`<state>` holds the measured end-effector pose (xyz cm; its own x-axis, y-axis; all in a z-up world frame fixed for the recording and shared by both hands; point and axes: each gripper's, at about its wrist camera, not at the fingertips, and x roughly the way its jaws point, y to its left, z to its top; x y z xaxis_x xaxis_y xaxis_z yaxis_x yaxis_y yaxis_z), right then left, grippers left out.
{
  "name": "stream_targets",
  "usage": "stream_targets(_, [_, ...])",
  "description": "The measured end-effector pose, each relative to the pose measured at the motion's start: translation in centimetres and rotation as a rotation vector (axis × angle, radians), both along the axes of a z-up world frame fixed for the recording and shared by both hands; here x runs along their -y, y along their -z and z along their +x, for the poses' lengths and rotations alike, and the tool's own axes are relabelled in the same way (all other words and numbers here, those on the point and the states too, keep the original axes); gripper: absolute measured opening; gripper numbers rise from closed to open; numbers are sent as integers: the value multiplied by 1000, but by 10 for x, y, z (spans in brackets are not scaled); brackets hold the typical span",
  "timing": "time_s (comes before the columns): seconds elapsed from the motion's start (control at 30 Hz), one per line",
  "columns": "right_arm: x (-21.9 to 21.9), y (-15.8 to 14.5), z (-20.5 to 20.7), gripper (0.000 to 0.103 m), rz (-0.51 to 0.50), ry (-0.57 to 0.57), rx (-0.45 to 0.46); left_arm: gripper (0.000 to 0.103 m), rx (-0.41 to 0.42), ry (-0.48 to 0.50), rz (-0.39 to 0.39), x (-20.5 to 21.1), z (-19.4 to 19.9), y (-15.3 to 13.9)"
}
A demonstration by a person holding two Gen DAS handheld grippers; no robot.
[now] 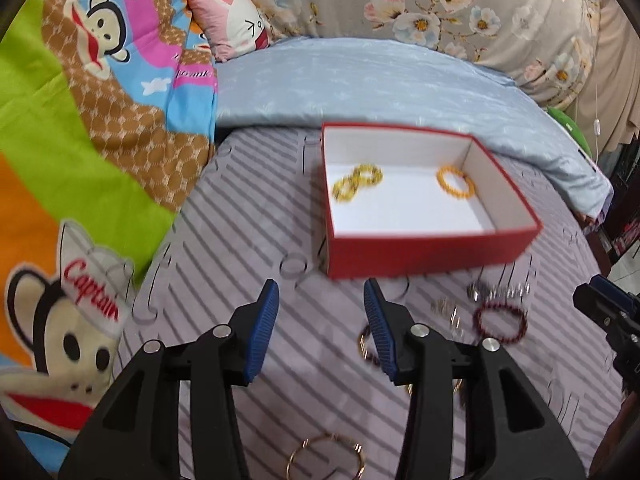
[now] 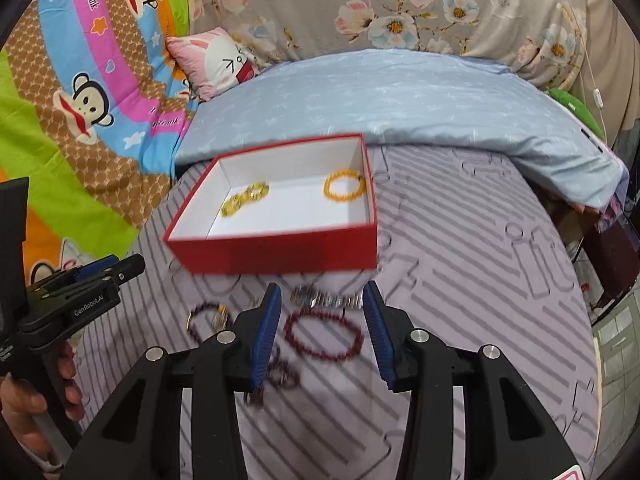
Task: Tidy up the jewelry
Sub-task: 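Move the left gripper to the gold bangle and close on it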
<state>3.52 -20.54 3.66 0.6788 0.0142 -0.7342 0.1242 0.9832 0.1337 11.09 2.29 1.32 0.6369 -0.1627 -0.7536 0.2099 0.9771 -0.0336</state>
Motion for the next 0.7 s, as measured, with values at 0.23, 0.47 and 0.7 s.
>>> stream_targets(0.23, [-16,27,-40,42,5,-10,-56,43,-62,-5,50,-17,-42,37])
stream_targets(0.47, [-25,46,-59,42,38,-20,-102,42,-132,-27,68,-35,-65,71])
stream_targets(0.7, [-34,53,-60,42,43,-37,-120,39,-100,-18,68,-34,-75,74])
